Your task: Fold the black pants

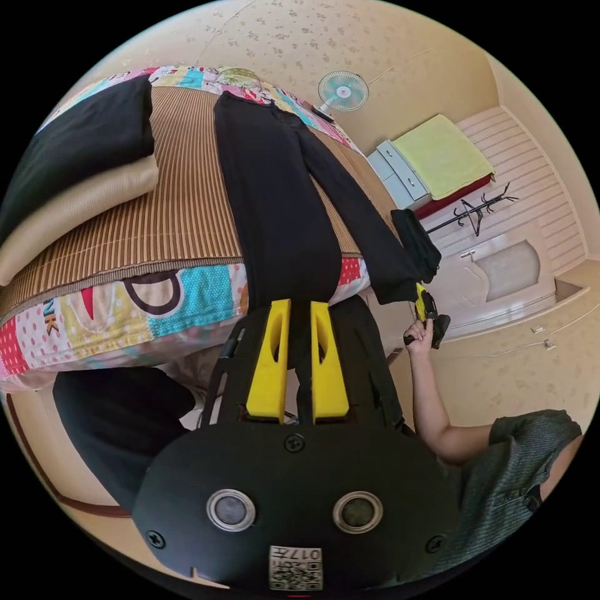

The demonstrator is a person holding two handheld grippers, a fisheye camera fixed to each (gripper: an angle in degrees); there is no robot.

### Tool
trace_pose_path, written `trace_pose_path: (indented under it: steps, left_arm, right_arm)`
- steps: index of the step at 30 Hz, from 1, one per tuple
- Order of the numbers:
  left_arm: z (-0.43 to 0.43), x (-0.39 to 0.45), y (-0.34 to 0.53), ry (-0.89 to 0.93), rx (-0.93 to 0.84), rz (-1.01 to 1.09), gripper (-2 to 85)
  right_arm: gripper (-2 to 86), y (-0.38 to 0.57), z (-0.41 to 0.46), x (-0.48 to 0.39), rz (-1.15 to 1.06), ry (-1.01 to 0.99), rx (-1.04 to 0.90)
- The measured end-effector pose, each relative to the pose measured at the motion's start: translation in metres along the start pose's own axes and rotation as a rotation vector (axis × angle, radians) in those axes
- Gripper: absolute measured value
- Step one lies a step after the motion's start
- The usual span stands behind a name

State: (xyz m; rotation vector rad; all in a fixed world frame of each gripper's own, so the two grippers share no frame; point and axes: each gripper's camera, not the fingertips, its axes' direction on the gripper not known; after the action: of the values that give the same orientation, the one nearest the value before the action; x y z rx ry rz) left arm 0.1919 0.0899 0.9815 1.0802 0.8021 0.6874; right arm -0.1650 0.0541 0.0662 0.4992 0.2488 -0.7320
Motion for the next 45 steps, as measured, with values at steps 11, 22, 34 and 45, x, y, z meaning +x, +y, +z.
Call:
trace_pose_path:
  steps: [11, 22, 34, 45]
  left_arm:
    - [-0.047, 0.054, -0.092, 0.317, 0.034, 0.070, 18.1]
    - [0.011, 0.029, -0.171, 0.343, -0.155, 0.114, 7.6]
    - [-0.069, -0.070, -0.131, 0.040, 0.082, -0.020, 12.4]
    - [-0.036, -0.021, -0.142, -0.144, -0.094, 0.274, 4.5]
  right_arm:
    - [2.4, 0.059, 0.220, -0.257, -0.600, -0.007, -0.711]
    - [3.7, 0.115, 0.302, -0.226, -0.533, -0.112, -0.978]
    - [7.7, -0.021, 0.353, -0.139, -0.315, -0.073, -0.987]
    - [7.7, 0.013, 0.421, -0.084, -0.115, -0.117, -1.002]
